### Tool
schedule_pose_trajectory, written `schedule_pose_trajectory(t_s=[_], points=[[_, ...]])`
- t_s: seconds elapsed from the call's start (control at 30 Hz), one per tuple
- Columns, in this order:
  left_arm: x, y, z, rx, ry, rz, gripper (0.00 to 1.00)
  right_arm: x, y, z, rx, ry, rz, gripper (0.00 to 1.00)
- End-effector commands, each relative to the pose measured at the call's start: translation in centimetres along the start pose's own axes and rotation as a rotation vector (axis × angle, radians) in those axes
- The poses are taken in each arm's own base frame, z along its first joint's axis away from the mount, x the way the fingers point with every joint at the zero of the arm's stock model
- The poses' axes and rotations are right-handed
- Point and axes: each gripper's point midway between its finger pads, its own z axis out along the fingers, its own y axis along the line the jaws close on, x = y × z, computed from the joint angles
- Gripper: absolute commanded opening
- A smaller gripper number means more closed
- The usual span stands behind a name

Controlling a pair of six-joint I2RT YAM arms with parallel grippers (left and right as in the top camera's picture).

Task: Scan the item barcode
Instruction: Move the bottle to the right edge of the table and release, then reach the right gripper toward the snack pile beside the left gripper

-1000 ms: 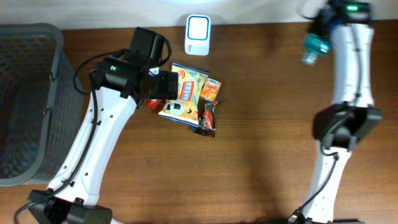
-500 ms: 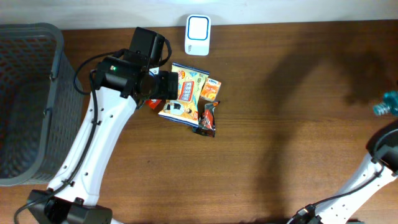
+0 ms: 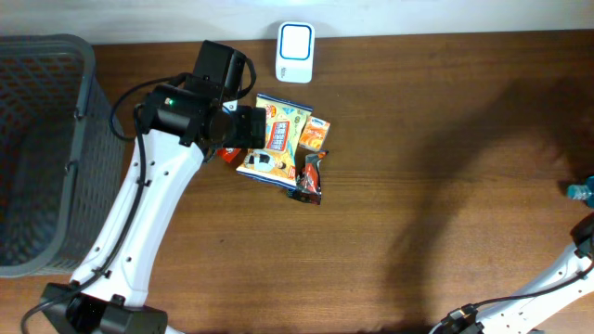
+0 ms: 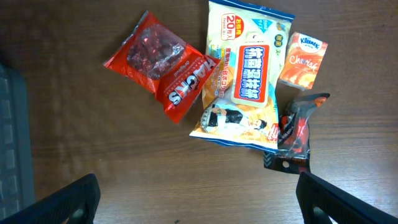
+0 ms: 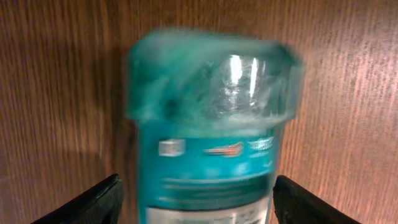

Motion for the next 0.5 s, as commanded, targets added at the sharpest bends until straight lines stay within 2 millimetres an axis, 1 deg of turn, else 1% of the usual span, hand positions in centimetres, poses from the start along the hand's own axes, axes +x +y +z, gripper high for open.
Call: schedule_pose_trajectory(t_s=[0.0,0.03,0.1,0.13,0.17,0.2,0.23,0.27,0.3,0.33,0.37,0.4,0.47], points=[[-0.2,0.1,0.0,-0.007,-0.004,0.014,0.99,-1.0,0.2,-1.8,-0.019,-0.037,-0.026,0.81],[-0.2,0.1,0.0,-0.007,-0.004,0.014,0.99,-1.1,0.2,-2.2,-0.019,-0.038,-0.041,0.82],[-0.2,0.1,0.0,-0.007,-0.004,0.014,0.99,-1.7,0.0,-3.8,-0.007,-0.052,-0.045,0.83],[-0.2,0.1,0.0,-0.007,-0.004,0.014,0.99,-2.1,0.1,-5.0,-0.015,-0.062,-0.054,0.83],[-0.2,0.1,0.0,-0.007,-0.004,0.014,0.99,-2.4,0.5,-6.5,-0.029,-0.075,-0.065,0.83],[-0.2,0.1,0.0,-0.007,-0.004,0.014,0.99,-2.8,1.0,-8.8,-0.051,-0.096,-0.069,0.83],[-0.2,0.1,0.0,-0.007,-0.004,0.014,0.99,-2.8,1.4,-10.2,-0.067,-0.103,-0.075,0.83],[-0.2,0.1,0.0,-0.007,-0.004,0.014,0.99,-2.6,2.1,-12.7,-0.105,-0.112,-0.085,0.82],[-0.2,0.1,0.0,-0.007,-0.004,0.014,0.99,-2.2,2.7,-14.3,-0.136,-0.110,-0.094,0.81],[-0.2,0.1,0.0,-0.007,-0.004,0.014,0.99,-1.2,3.6,-16.8,-0.188,-0.097,-0.112,0.81],[-0.2,0.1,0.0,-0.007,-0.004,0.014,0.99,-0.4,4.1,-18.2,-0.219,-0.083,-0.124,0.81],[-0.2,0.1,0.0,-0.007,-0.004,0.014,0.99,0.9,4.8,-20.1,-0.259,-0.062,-0.147,0.81],[-0.2,0.1,0.0,-0.007,-0.004,0.014,0.99,3.3,5.9,-22.9,-0.322,-0.031,-0.220,0.82]])
